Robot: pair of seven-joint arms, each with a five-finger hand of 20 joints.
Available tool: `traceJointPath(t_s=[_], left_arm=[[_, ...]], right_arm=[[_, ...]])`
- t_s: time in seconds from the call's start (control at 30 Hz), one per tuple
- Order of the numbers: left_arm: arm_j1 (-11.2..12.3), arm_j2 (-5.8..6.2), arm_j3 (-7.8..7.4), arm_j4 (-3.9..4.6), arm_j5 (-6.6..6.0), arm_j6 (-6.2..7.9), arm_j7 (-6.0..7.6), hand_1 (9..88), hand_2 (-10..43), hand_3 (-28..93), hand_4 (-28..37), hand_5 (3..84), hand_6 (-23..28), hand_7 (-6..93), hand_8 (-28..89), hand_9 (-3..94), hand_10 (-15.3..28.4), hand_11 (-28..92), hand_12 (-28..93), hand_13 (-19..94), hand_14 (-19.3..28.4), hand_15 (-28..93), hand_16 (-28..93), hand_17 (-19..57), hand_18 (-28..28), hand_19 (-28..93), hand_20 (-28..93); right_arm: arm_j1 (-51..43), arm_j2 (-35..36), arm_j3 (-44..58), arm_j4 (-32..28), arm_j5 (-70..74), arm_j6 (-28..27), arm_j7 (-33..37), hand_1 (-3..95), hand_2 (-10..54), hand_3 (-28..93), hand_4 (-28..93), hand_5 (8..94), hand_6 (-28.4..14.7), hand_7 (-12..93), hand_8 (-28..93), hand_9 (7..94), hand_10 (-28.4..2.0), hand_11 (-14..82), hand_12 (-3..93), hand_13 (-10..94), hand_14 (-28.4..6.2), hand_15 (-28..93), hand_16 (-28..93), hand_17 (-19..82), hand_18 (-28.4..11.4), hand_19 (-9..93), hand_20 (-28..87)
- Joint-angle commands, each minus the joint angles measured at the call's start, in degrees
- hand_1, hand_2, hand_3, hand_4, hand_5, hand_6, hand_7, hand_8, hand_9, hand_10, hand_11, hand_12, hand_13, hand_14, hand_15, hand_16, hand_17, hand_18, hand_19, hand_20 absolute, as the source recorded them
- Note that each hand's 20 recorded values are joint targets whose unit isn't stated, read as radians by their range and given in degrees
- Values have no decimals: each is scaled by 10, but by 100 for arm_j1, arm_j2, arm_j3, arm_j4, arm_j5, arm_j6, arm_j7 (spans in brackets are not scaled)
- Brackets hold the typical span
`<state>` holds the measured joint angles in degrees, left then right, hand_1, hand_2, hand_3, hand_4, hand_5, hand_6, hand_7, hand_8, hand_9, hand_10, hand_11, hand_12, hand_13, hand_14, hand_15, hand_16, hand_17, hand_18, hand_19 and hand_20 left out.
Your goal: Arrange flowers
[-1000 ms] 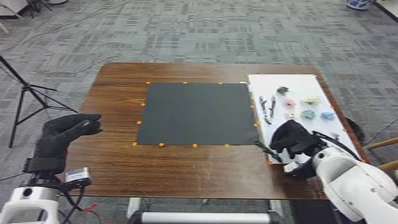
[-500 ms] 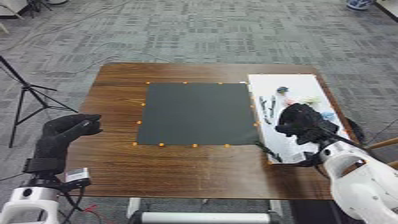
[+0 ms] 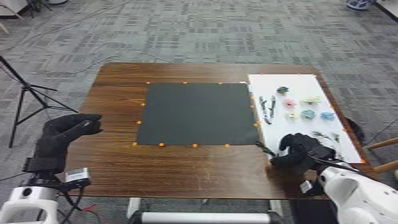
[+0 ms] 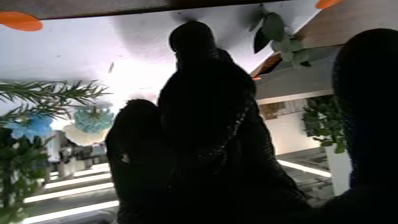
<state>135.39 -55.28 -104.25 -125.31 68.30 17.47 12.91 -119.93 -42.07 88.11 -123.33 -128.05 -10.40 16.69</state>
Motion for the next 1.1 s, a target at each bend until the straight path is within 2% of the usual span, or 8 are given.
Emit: traceJointPath(t_s=[0.03,0.2,0.27,0.37,0.43,0.5,0.77,1.1], left_arm=[[-82,18,51,-7,49,-67,-35,320,-67,641,-171,582,7,233,-84,567,144,283,192,478,195,416,35,98,159,308,330],[-89,-3,58,-11,50,-46,-62,320,-68,643,-172,582,7,232,-84,566,145,283,192,477,196,417,35,98,159,308,330],[-91,-15,62,-14,53,-48,-57,320,-68,643,-171,582,7,233,-84,566,145,282,192,477,196,416,35,98,159,308,330],[-84,-21,69,-16,60,-42,-51,322,-67,641,-172,582,7,232,-84,565,144,282,192,477,196,416,35,97,159,309,330],[-77,-13,71,-16,30,-31,-35,323,-66,640,-172,582,7,232,-84,566,144,282,191,477,195,415,35,98,159,309,330],[-65,-30,53,-25,41,-37,-37,322,-66,640,-172,582,8,231,-84,565,145,282,191,477,195,416,35,98,159,309,329],[-13,-38,17,-44,-57,2,-16,322,-65,639,-171,583,9,229,-83,565,147,282,191,479,195,416,35,99,159,308,329],[-52,-10,0,-25,-91,-23,-33,321,-66,641,-170,583,8,231,-83,566,147,282,191,477,197,417,36,99,159,308,329]], right_arm=[[-36,-53,-615,302,-505,482,175,417,-95,579,-99,575,-79,317,-29,770,-157,310,289,923,-38,512,368,696,-57,929,430],[83,-75,-1009,354,-640,404,106,506,-95,594,-139,519,-69,530,-66,780,-140,450,409,932,-22,538,377,709,-53,932,469],[169,-107,-1125,397,-639,280,91,539,-95,568,-127,499,-66,542,169,790,-133,462,431,937,-16,558,371,717,-57,932,498],[292,-129,-1290,471,-553,222,112,595,-95,495,-94,505,-58,547,297,803,-127,472,439,937,-13,583,357,727,-58,932,523],[390,-160,-1333,484,-95,118,220,806,-95,-35,256,512,-54,562,321,813,-123,469,440,937,-14,599,340,734,-59,932,528],[474,-215,-1302,532,263,20,289,921,-95,-262,403,533,-48,577,315,836,-120,447,442,937,-12,611,319,742,-53,932,512],[693,-318,-859,601,1693,-87,596,903,-95,-181,430,714,-45,375,287,913,-119,370,356,937,-20,613,262,758,-46,932,424],[981,-252,-273,282,2718,318,509,867,-95,-80,387,727,-57,359,287,911,-118,381,343,937,-18,620,255,762,-47,932,427]])
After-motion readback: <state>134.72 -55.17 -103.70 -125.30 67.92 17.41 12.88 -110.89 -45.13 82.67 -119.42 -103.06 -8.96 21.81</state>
